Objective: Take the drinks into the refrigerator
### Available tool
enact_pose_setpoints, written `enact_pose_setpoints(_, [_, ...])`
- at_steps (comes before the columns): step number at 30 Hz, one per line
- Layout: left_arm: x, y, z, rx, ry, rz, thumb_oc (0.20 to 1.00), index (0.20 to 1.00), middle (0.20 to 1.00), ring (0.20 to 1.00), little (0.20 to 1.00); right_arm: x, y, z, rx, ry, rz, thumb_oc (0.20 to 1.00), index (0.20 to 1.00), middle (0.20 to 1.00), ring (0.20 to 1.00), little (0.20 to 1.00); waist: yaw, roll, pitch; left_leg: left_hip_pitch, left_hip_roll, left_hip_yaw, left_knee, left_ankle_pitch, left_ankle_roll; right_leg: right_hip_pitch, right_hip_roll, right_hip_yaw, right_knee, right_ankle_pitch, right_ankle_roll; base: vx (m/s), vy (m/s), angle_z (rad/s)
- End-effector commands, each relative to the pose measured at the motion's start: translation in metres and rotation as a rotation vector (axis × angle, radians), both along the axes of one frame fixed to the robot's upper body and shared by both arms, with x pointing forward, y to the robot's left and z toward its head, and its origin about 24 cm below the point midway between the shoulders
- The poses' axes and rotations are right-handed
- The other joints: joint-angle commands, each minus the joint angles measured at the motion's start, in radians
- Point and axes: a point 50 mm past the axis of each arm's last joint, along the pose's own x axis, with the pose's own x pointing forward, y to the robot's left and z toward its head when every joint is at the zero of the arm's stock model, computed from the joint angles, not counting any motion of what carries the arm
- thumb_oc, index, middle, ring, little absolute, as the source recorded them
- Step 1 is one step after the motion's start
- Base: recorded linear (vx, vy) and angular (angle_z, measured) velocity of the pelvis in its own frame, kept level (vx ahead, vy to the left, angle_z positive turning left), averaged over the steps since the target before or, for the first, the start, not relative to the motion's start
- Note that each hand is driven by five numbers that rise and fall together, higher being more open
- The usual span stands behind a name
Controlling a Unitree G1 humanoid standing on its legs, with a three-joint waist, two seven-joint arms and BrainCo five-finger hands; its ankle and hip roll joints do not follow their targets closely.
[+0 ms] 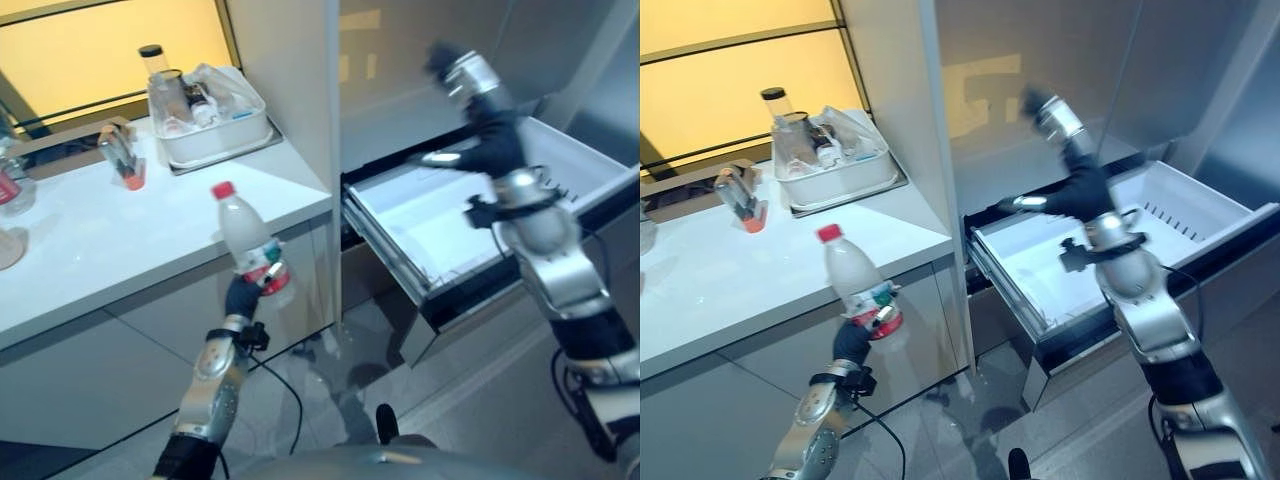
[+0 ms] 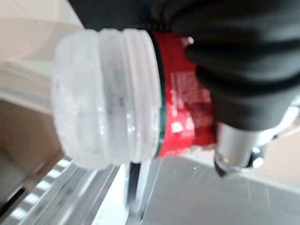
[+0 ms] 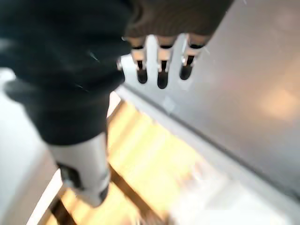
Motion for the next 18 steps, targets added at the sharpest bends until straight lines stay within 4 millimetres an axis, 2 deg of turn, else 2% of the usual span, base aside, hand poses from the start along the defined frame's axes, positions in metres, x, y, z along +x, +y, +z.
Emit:
enact_pose_setpoints(1, [0.028,-0.004,0.044,0.072,-0.233,-0.070,0.200,0.200,0.200,0.200,0.200,0.009,0.013,0.019,0.066,0.000,0.058,1.000,1.000,1.000,1.000,1.000,0.021,-0.040,-0.041,-0.086,-0.052,-0.056,0.043,-0.009,0.054,0.094,-0.012,-0.059,0.087,-0.149,0.016,-0.01,0.007,0.10])
enact_pose_setpoints(9, [0.045,-0.014,0.043,0.189,-0.240,-0.076,0.200,0.200,0.200,0.200,0.200,0.025,0.054,-0.008,0.094,0.147,0.125,1.000,1.000,1.000,1.000,1.000,0.041,-0.033,-0.047,-0.088,-0.054,-0.074,0.029,0.003,0.049,0.106,-0.018,-0.086,0.078,-0.148,0.018,0.01,0.003,0.07])
enact_pose_setpoints(18, [0.075,-0.021,0.062,0.271,-0.306,0.018,0.200,0.200,0.200,0.200,0.200,0.020,0.087,0.000,0.175,0.148,0.209,1.000,1.000,1.000,1.000,1.000,0.049,-0.030,-0.060,-0.094,-0.056,-0.103,0.017,0.015,0.042,0.115,-0.024,-0.118,0.079,-0.154,0.017,0.01,-0.008,0.12])
